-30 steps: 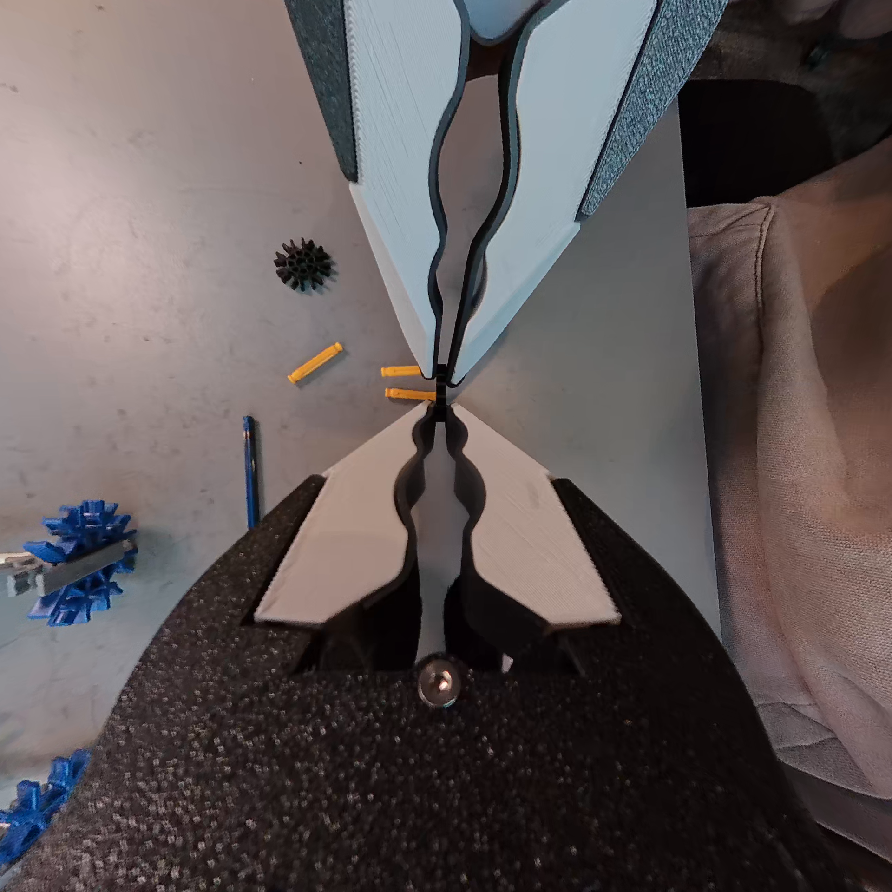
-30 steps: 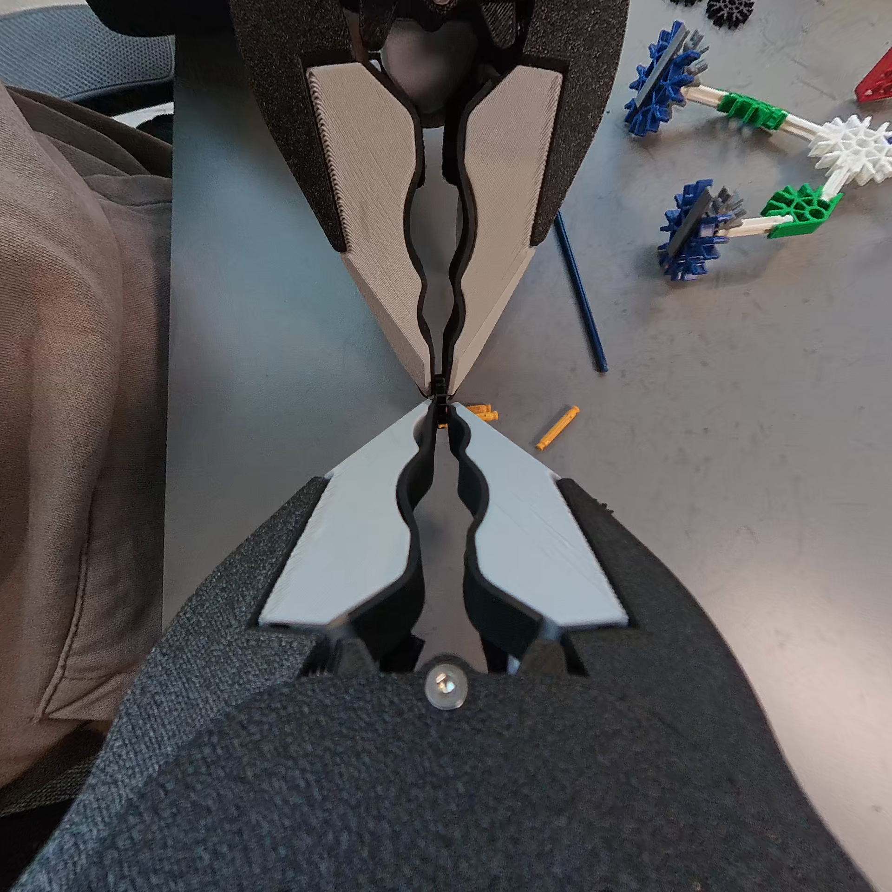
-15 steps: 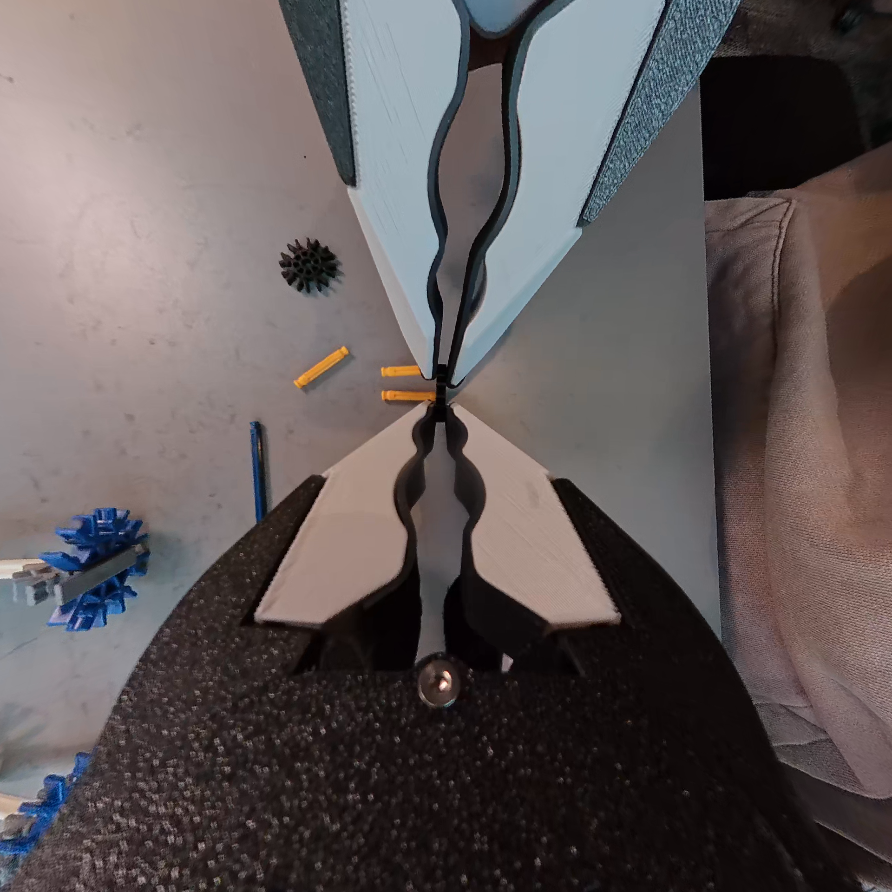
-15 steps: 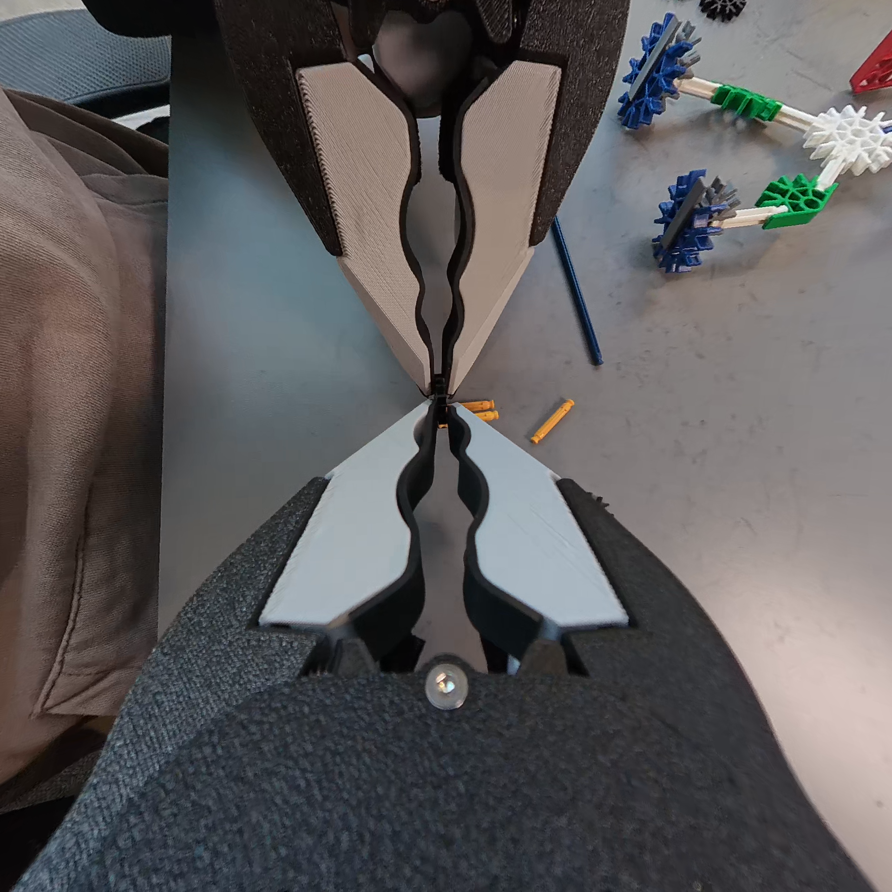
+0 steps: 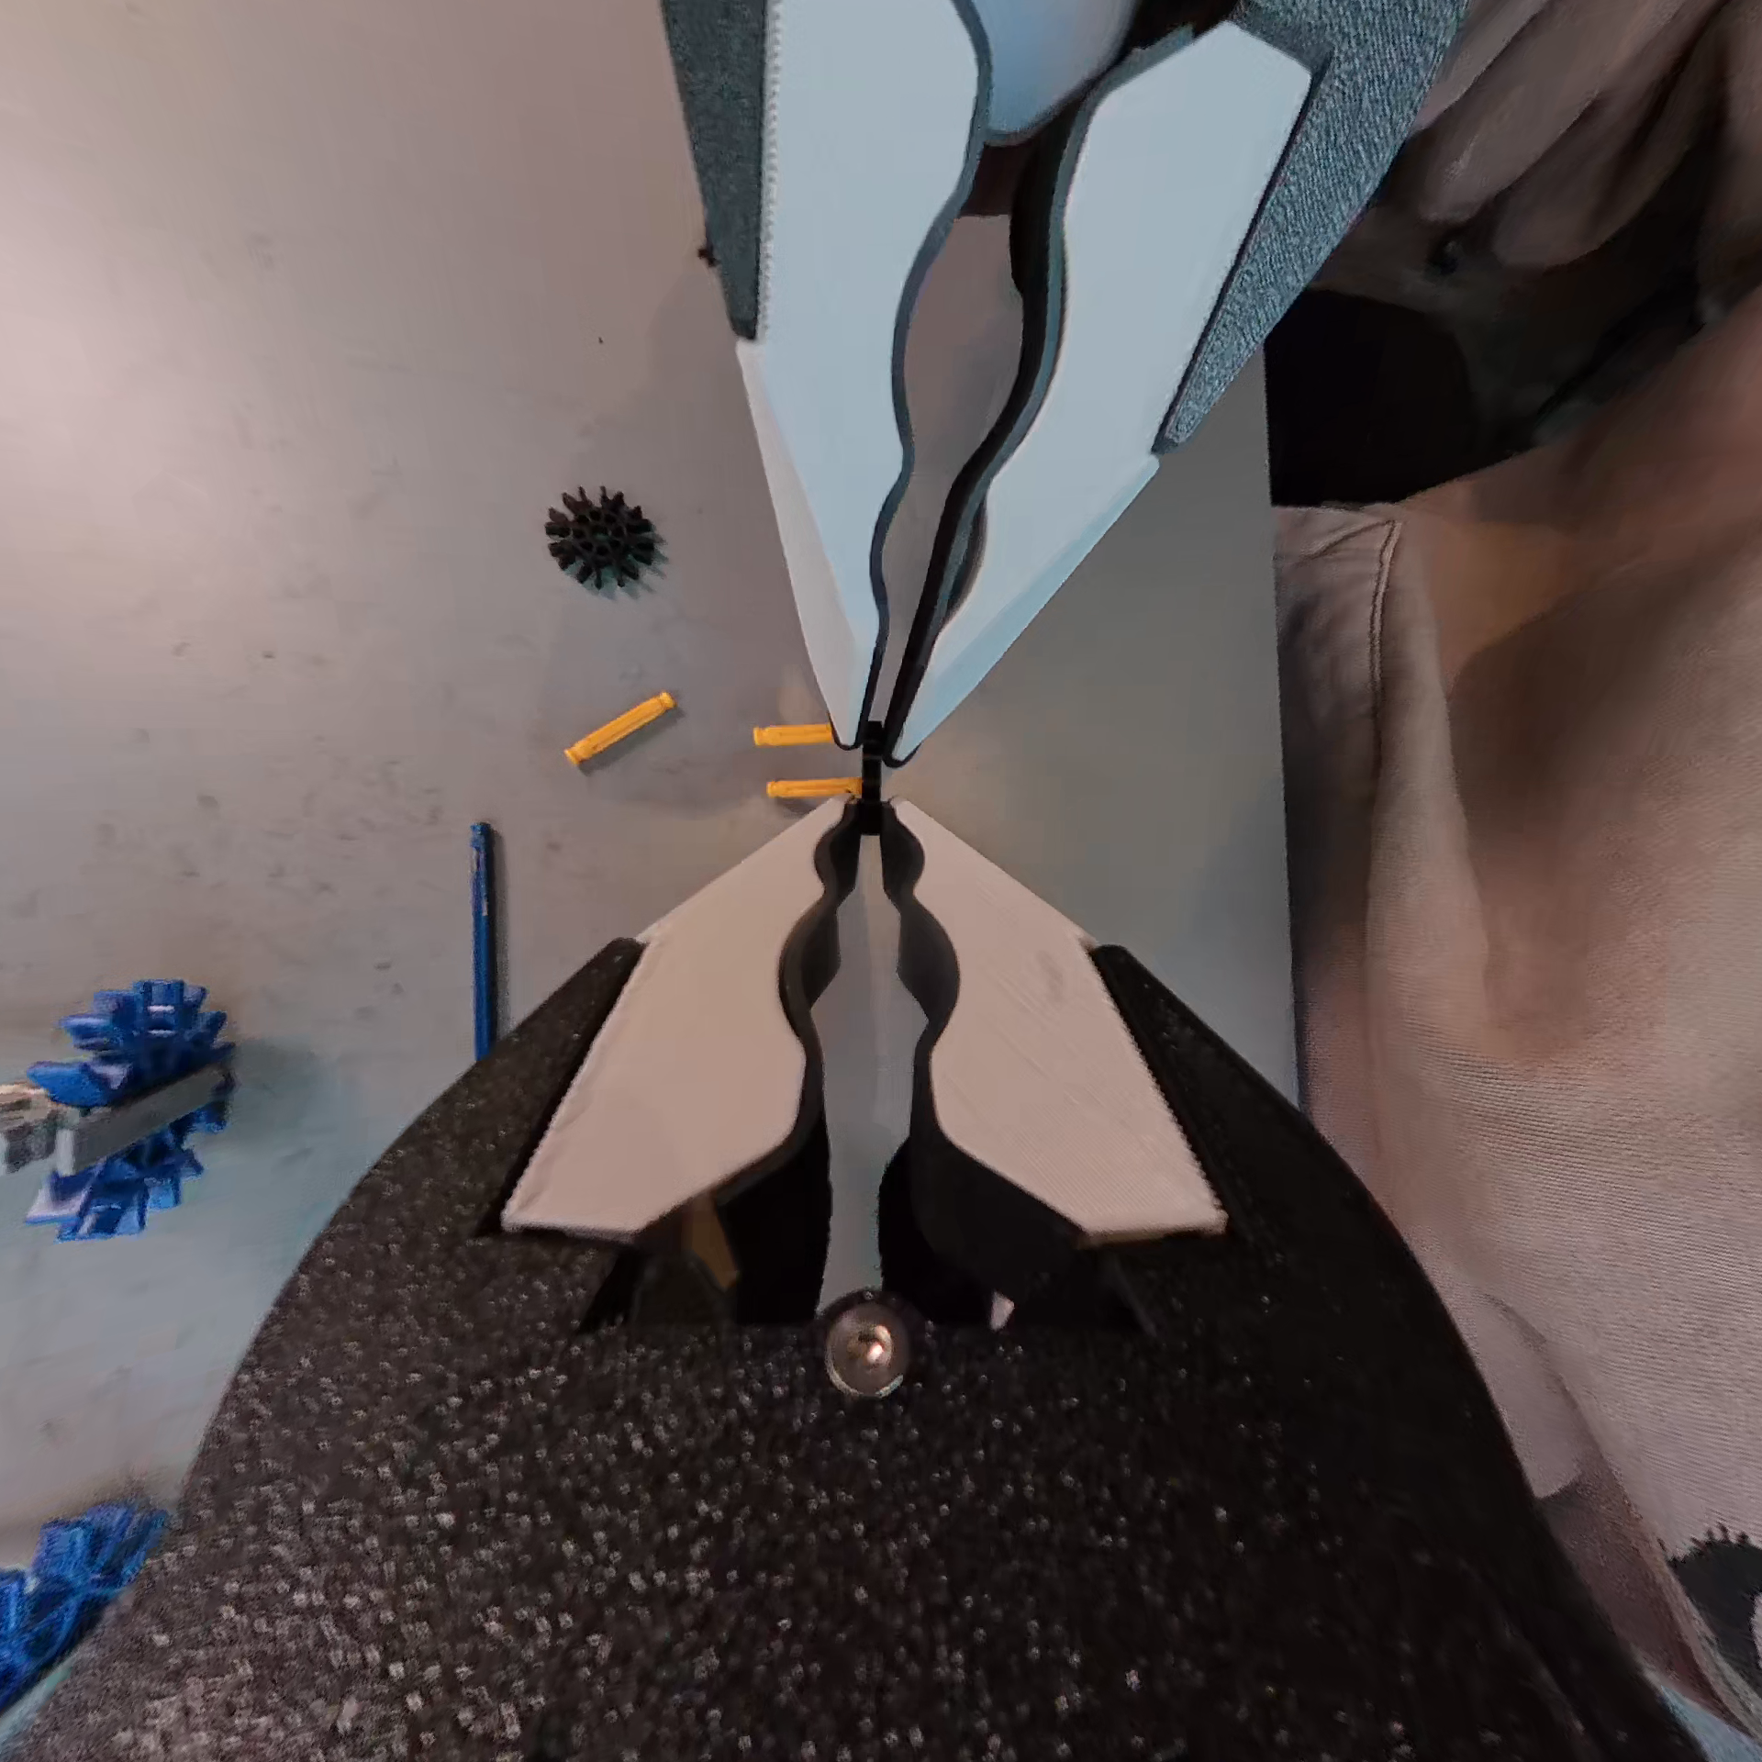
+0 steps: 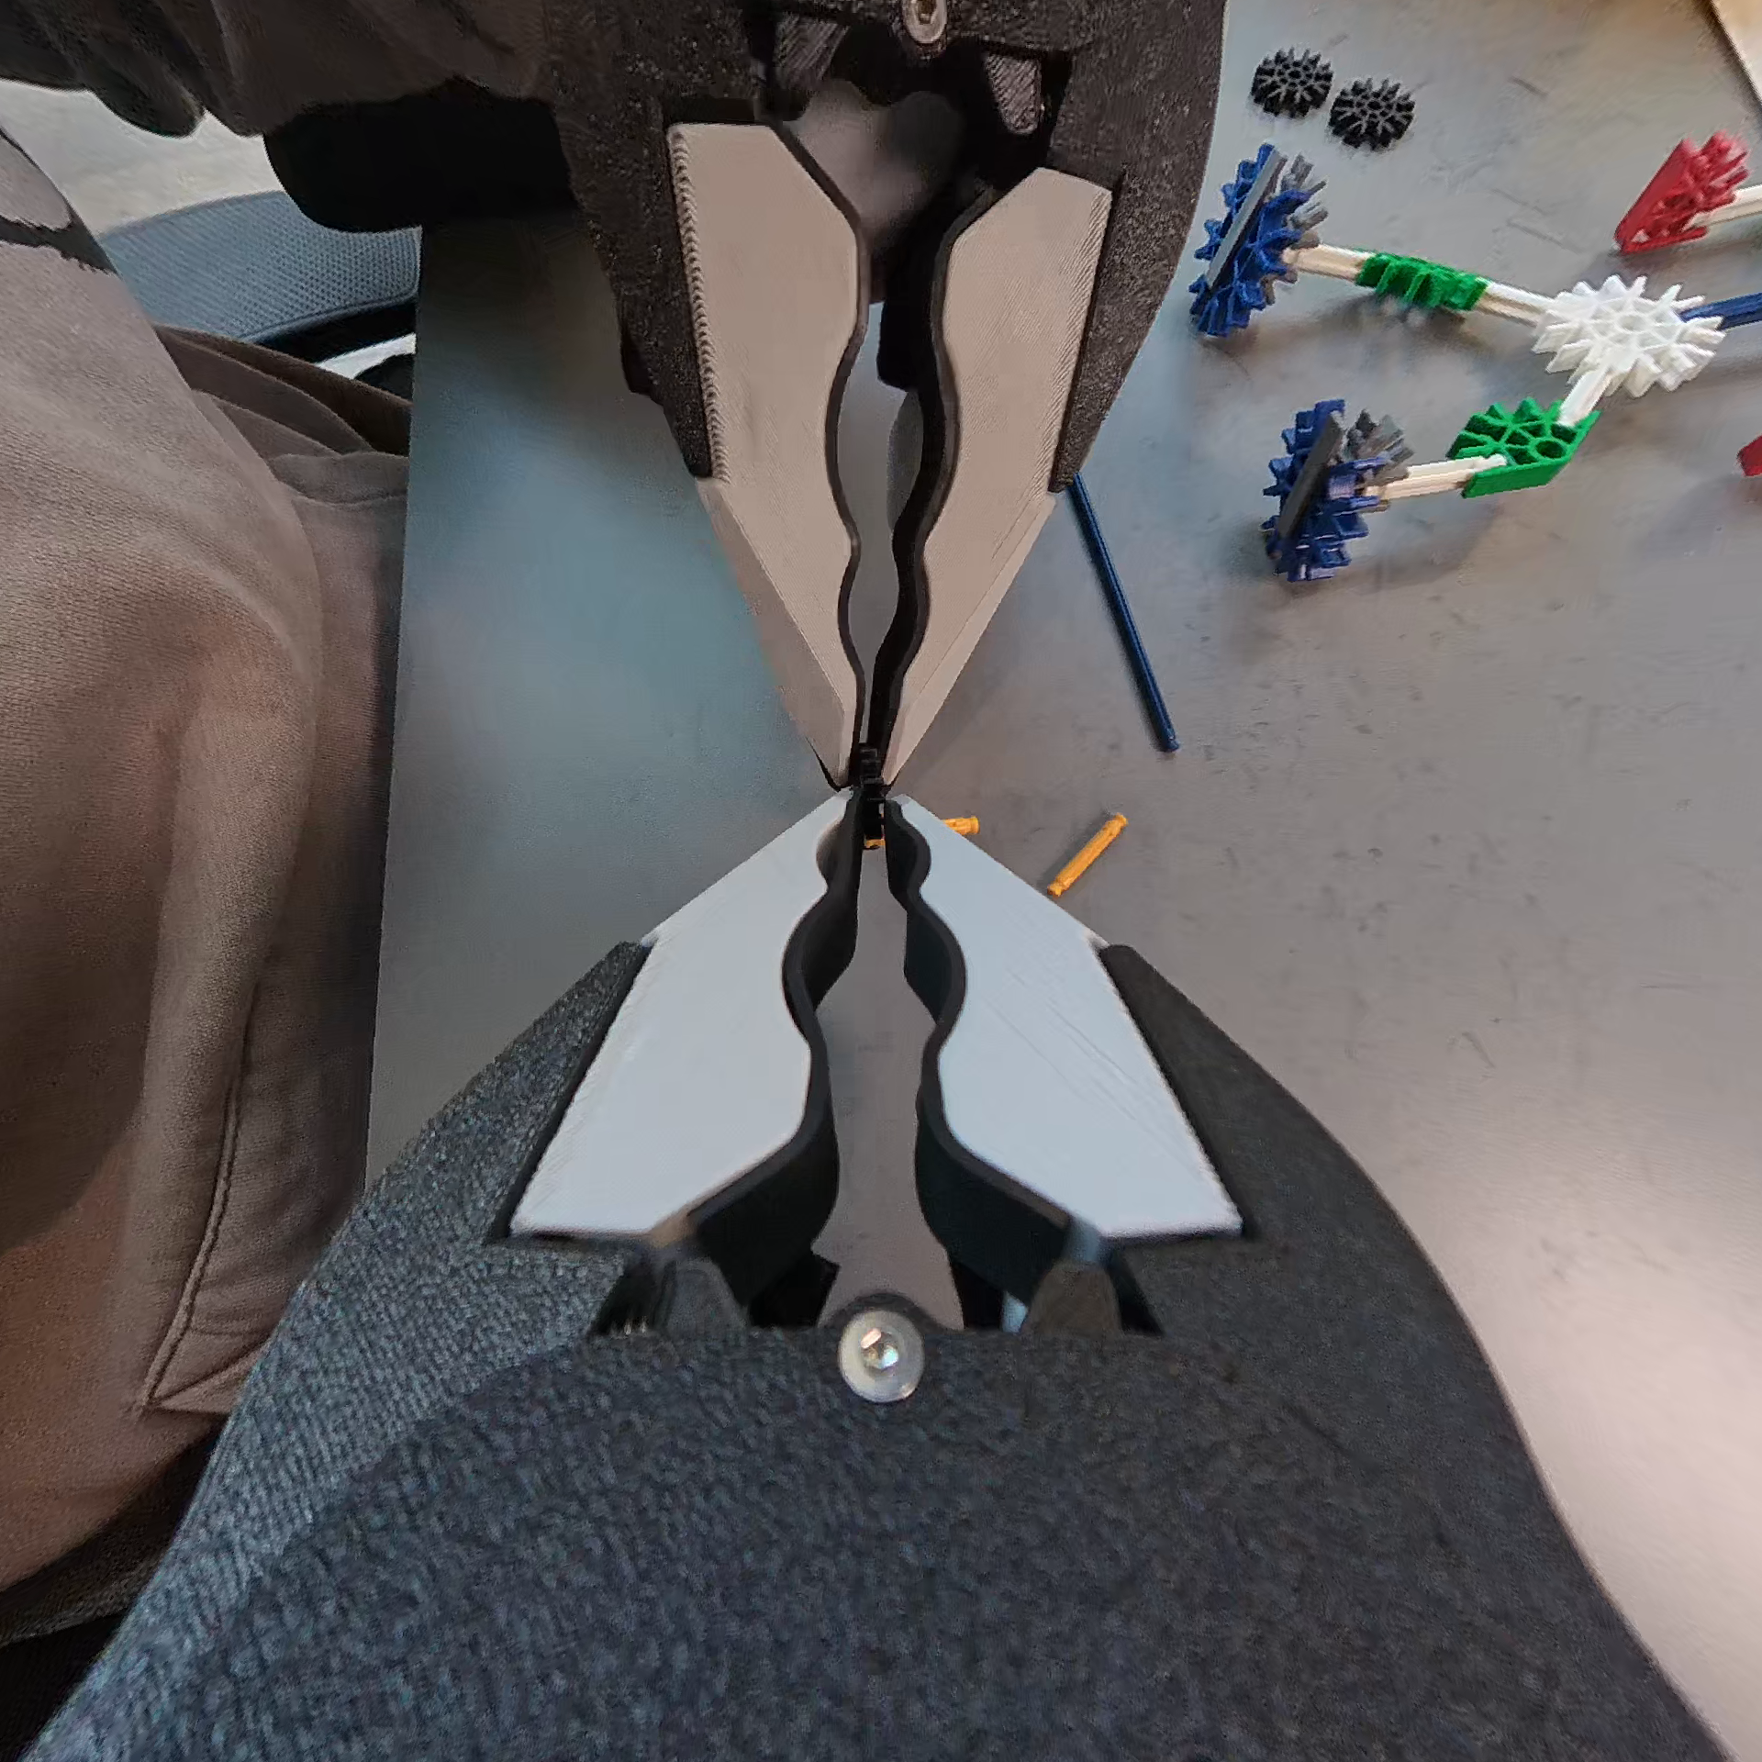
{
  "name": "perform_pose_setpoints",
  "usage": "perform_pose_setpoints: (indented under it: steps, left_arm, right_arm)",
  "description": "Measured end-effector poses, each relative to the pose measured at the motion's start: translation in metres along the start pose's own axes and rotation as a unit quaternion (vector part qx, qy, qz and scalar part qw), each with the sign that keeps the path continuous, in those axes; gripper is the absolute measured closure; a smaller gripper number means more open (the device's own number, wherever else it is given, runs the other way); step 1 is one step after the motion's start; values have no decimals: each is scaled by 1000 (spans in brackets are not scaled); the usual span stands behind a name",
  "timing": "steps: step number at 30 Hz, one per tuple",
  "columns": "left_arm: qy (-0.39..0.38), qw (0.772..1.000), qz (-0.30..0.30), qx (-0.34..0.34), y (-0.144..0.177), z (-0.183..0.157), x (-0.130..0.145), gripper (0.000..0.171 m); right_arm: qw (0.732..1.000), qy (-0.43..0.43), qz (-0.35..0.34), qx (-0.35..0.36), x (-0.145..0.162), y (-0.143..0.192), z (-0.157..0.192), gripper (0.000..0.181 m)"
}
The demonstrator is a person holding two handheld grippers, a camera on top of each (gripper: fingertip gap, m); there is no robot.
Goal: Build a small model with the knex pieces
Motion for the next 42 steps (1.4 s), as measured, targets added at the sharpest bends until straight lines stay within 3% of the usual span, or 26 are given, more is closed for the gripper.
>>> perform_pose_setpoints:
  steps: [6,14,17,20,27,32,37,42]
  left_arm:
    - [58,996,-44,52,3,7,5,170]
    - [36,999,-28,10,2,7,6,170]
    - [47,997,-57,23,12,10,11,169]
    - [61,992,-97,53,22,12,15,170]
    - [101,969,-178,141,28,14,15,170]
    - [111,962,-197,155,32,15,14,170]
    - [109,962,-210,134,42,21,15,170]
    - [94,976,-177,88,39,21,16,170]
  right_arm:
    - [1000,16,-8,6,-3,3,2,179]
    - [999,31,-7,32,-1,1,2,173]
    - [997,59,-45,30,-3,14,10,168]
    - [994,86,-41,57,4,22,14,167]
    - [982,124,-105,91,4,8,15,164]
    - [979,140,-119,88,1,4,14,179]
    - [969,209,-66,119,9,-3,16,180]
    - [921,356,55,145,14,-27,27,179]
Point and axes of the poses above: each gripper's, where its closed fingertips meet, y back along the fingers, x out of its underside, z = x × y across the jaws, the point moved 10 cm from there along y, back along the fingers, and after that the axes turned 3 degrees about -y, right-handed, at the moved point
